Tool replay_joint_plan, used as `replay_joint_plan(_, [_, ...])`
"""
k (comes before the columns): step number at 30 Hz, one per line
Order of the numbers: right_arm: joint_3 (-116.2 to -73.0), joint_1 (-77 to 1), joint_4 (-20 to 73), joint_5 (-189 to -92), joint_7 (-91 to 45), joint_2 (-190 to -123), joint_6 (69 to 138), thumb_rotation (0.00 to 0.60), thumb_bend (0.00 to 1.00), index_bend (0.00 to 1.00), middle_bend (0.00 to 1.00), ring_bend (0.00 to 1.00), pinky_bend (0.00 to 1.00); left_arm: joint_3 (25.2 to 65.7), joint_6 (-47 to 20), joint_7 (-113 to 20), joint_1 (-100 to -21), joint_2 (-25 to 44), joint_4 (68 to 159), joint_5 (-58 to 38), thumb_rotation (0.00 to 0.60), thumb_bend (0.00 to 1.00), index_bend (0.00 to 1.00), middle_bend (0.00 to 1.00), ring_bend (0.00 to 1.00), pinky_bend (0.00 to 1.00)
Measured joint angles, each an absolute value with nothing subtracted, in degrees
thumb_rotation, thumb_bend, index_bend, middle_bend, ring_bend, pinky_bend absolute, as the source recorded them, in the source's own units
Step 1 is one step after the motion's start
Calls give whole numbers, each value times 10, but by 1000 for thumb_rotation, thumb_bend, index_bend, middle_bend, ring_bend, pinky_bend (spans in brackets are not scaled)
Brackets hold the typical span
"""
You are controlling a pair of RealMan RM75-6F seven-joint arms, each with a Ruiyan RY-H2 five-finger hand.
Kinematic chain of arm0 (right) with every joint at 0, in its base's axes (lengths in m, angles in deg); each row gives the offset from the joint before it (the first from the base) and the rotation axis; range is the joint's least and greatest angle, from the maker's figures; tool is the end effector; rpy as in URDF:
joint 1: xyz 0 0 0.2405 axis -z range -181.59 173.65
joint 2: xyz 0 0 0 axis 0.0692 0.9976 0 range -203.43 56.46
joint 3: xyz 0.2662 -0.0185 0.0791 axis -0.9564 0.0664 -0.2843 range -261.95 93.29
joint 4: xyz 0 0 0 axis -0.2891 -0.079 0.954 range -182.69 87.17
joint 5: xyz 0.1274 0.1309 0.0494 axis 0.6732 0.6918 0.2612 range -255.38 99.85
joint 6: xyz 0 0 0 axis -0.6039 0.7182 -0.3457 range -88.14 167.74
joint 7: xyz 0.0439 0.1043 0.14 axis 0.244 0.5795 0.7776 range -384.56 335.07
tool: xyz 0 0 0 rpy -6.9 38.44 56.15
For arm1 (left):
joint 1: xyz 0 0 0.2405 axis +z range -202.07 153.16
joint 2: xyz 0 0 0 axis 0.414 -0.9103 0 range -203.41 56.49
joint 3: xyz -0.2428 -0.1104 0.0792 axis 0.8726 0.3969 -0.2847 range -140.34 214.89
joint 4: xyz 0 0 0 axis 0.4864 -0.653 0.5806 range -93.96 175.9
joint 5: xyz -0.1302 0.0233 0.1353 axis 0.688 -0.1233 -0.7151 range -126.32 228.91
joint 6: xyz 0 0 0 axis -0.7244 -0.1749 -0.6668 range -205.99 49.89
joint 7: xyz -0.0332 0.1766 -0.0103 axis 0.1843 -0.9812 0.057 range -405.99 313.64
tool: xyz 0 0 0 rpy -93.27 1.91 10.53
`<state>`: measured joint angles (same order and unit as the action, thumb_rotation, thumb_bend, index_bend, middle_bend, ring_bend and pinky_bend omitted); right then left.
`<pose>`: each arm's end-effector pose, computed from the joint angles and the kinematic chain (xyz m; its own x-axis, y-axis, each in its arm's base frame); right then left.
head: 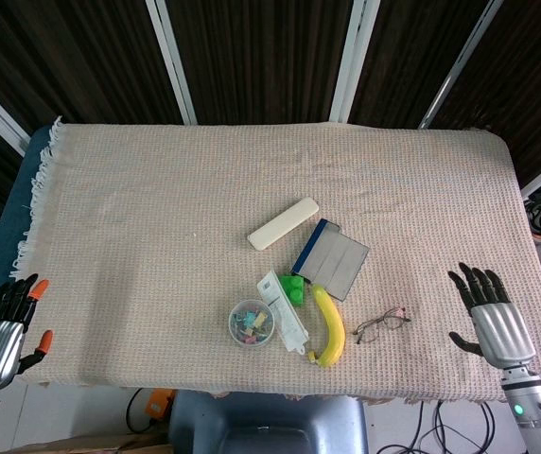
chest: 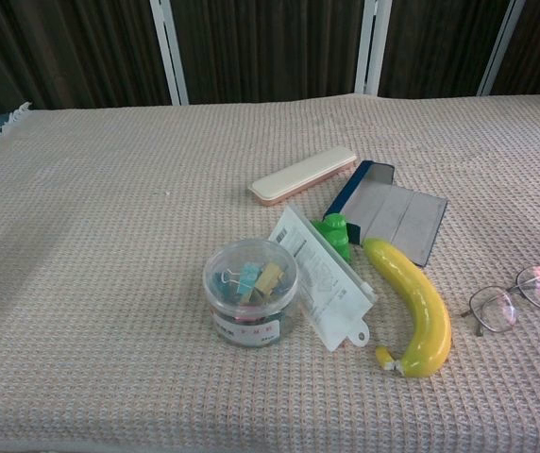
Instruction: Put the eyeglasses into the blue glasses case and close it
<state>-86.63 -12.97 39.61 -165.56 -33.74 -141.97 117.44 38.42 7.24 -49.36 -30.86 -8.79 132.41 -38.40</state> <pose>-0.3223 -0.2380 0.1442 0.5540 -0.0932 0.8273 -0.8311 -0.1191 0.5432 -0.3108 0.2195 0.1767 0.4581 0.0113 0.8888 0.8851 -0.0979 -0.4549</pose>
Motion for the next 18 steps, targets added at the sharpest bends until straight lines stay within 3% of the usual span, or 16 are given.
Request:
replay_joint_plan(8, [-857,-223,298,-1714,-354,-1481,1075,600,297,478,5,0,0,387,64,-493,-312,-90,1324,-372,600,395,0,0,0,0])
replay_joint_plan(13, [-841,-259,250,-1748,-347,-1525,1047,600,327,561,30,0,0,388,66,-491,-312,-89,1323,-373,600,396,0,0,0,0])
replay_joint_plan(18, [-829,-273,228,-1758,-341,-1555,1034,600,424,615,41,0,0,387,65,-487,-312,-90,1320,-375,600,396,0,0,0,1])
